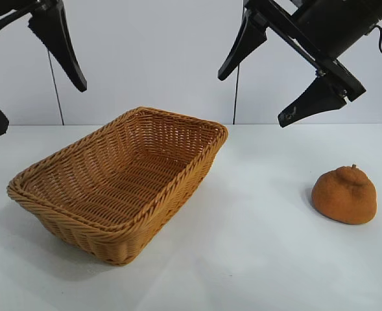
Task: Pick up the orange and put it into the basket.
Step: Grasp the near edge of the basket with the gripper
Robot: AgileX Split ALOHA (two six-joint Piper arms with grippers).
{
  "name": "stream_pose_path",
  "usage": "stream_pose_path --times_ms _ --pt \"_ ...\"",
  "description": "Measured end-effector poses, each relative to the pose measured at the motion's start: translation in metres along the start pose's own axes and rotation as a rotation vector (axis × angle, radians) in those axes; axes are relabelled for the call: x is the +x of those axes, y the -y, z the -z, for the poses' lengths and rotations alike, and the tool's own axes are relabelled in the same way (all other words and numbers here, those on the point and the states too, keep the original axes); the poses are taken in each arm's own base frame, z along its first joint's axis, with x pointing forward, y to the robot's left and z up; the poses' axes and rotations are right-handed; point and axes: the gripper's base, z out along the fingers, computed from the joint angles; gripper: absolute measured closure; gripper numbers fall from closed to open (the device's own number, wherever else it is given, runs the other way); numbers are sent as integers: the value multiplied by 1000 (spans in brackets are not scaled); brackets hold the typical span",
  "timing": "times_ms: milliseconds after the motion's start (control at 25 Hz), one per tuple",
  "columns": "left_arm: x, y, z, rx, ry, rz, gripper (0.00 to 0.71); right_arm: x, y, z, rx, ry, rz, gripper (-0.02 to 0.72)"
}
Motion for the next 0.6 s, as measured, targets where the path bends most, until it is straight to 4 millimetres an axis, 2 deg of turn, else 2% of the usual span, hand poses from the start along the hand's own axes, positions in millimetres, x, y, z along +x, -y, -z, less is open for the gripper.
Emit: stream_pose_path --times_ms 240,600 --pt "4 -19 -21 -36 23 149 134 0 0 0 0 0 0 21" --pt "6 -19 -32 25 21 218 134 0 0 0 0 -1 -2 21"
